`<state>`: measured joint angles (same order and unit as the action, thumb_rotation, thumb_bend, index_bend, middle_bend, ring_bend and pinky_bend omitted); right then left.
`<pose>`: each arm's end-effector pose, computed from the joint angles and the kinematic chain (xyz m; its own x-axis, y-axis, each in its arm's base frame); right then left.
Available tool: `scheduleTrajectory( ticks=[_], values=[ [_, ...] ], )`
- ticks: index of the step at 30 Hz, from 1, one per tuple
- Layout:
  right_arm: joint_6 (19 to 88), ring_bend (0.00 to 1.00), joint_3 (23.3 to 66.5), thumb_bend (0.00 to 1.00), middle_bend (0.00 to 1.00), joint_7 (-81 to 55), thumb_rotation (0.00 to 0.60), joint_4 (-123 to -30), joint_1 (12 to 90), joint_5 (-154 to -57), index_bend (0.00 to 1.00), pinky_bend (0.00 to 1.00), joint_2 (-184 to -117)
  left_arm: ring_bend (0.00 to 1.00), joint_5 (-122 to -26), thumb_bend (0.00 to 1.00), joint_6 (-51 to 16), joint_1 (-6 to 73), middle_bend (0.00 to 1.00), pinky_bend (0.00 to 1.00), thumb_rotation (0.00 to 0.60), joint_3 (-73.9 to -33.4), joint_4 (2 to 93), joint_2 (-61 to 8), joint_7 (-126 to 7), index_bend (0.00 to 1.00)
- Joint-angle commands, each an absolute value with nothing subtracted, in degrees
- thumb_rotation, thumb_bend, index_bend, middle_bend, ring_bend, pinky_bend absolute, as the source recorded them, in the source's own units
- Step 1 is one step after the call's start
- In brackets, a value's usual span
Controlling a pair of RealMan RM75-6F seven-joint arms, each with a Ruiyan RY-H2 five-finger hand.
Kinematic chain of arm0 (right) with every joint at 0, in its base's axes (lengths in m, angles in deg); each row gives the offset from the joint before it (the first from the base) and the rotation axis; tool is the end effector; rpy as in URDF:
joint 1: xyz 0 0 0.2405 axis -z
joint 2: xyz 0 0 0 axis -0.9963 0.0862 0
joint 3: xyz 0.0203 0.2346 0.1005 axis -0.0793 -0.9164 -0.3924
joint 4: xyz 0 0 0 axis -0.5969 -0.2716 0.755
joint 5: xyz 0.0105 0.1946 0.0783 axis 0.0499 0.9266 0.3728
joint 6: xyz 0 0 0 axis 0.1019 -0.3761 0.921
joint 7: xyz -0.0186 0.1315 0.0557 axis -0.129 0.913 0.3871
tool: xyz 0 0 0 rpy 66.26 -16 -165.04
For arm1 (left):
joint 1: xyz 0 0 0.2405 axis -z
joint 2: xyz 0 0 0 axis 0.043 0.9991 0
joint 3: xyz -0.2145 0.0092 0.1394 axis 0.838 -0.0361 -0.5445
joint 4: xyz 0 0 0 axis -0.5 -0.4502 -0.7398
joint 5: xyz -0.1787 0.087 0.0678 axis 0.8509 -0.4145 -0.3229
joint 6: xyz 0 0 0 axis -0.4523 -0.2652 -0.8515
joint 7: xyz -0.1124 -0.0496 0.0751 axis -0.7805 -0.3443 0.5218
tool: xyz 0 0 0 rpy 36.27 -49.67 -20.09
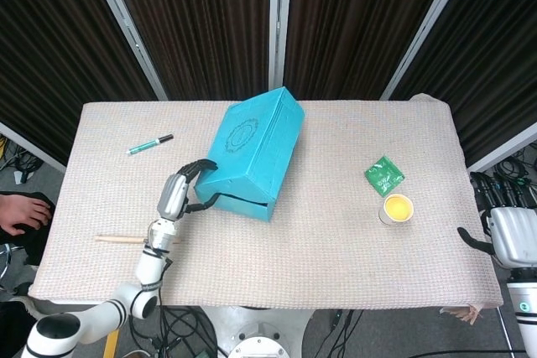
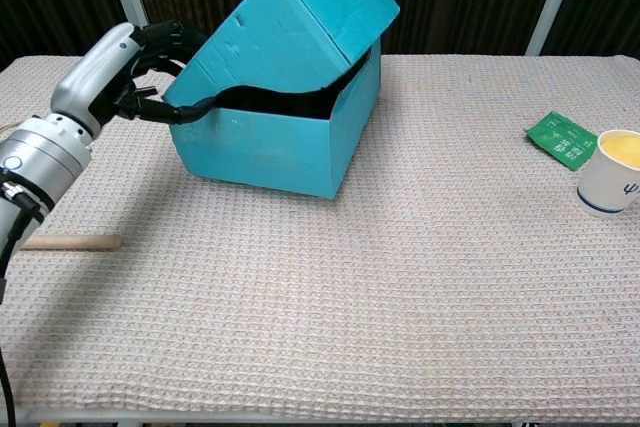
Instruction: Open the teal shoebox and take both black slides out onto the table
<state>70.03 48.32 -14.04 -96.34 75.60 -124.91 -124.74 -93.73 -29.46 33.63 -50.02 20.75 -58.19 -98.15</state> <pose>-0.3011 -0.2202 0.1943 0.4414 0.0263 0.8969 -0.8967 -0.0239 0.4420 -0.1794 0.3388 -0.0649 -0.3596 0.1221 0.9251 0.8790 -0.2884 0.3798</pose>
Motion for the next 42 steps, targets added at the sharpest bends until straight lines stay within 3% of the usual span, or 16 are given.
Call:
scheduleTrajectory(
  ticks=[1,9,11,15,17,22,25,28,32,34,36,42],
  values=[
    [70.0,0.03,48.3,0.10,0.10,-14.1,0.600,-96.4,75.6,-124.9,0.02,0.08,-124.7,0.29,-87.5,0.33,-23.1,32.3,0.36,0.32,0.600,-45.7,31.6,-53.2,-101.0,0.33],
    [70.3,0.03,48.4,0.10,0.10,-14.0,0.600,-96.5,75.7,-125.1,0.02,0.08,-124.7,0.29,-75.9,0.34,-10.9,31.3,0.37,0.32,0.598,-39.7,46.3,-45.3,-102.7,0.33],
    [70.4,0.03,48.5,0.10,0.10,-13.9,0.600,-96.5,75.8,-125.2,0.02,0.08,-124.7,0.29,-72.1,0.34,-7.7,31.4,0.37,0.32,0.567,-37.7,49.1,-43.2,-102.7,0.33],
    [70.8,0.03,48.5,0.10,0.10,-13.7,0.600,-96.5,75.9,-125.4,0.03,0.08,-124.6,0.26,-65.9,0.36,-4.0,31.7,0.35,0.29,0.439,-34.5,52.8,-39.9,-100.9,0.30],
    [70.9,0.03,48.5,0.10,0.10,-13.6,0.600,-96.5,76.0,-125.5,0.03,0.08,-124.6,0.20,-64.2,0.36,-3.6,31.8,0.29,0.26,0.378,-33.8,54.0,-38.9,-99.6,0.25],
    [71.3,0.03,48.6,0.10,0.10,-13.1,0.600,-96.2,76.2,-125.8,0.03,0.08,-124.7,0.04,-59.4,0.36,-5.1,31.8,0.08,0.18,0.094,-31.7,55.9,-38.0,-96.4,0.17],
    [71.5,0.03,48.6,0.10,0.10,-12.8,0.600,-96.0,76.3,-125.9,0.03,0.08,-124.7,0.00,-58.3,0.36,-8.5,32.0,0.02,0.13,0.006,-31.4,55.2,-38.8,-93.1,0.15],
    [71.6,0.03,48.6,0.10,0.10,-12.6,0.600,-95.9,76.4,-126.1,0.03,0.08,-124.7,0.00,-58.3,0.36,-11.6,32.2,0.00,0.09,0.000,-31.7,54.3,-39.4,-89.5,0.14],
    [71.6,0.03,48.7,0.10,0.10,-12.5,0.600,-95.8,76.4,-126.1,0.03,0.08,-124.6,0.00,-59.1,0.36,-11.9,32.2,0.00,0.07,0.000,-35.2,53.4,-37.7,-81.6,0.14],
    [71.5,0.03,48.7,0.10,0.10,-12.3,0.600,-95.8,76.3,-126.1,0.03,0.08,-124.6,0.00,-58.6,0.31,-8.3,32.6,0.00,0.07,0.000,-38.5,54.4,-34.3,-75.3,0.14],
    [71.4,0.03,48.7,0.10,0.10,-12.3,0.600,-95.8,76.3,-126.3,0.03,0.08,-124.7,0.00,-57.0,0.19,-4.4,33.2,0.00,0.06,0.000,-41.3,56.0,-30.6,-69.4,0.14],
    [71.5,0.03,48.7,0.10,0.10,-12.2,0.600,-95.7,76.2,-126.6,0.03,0.08,-124.8,0.00,-53.4,0.02,-1.5,35.1,0.01,0.06,0.000,-44.1,58.2,-27.3,-61.8,0.14]
  ],
)
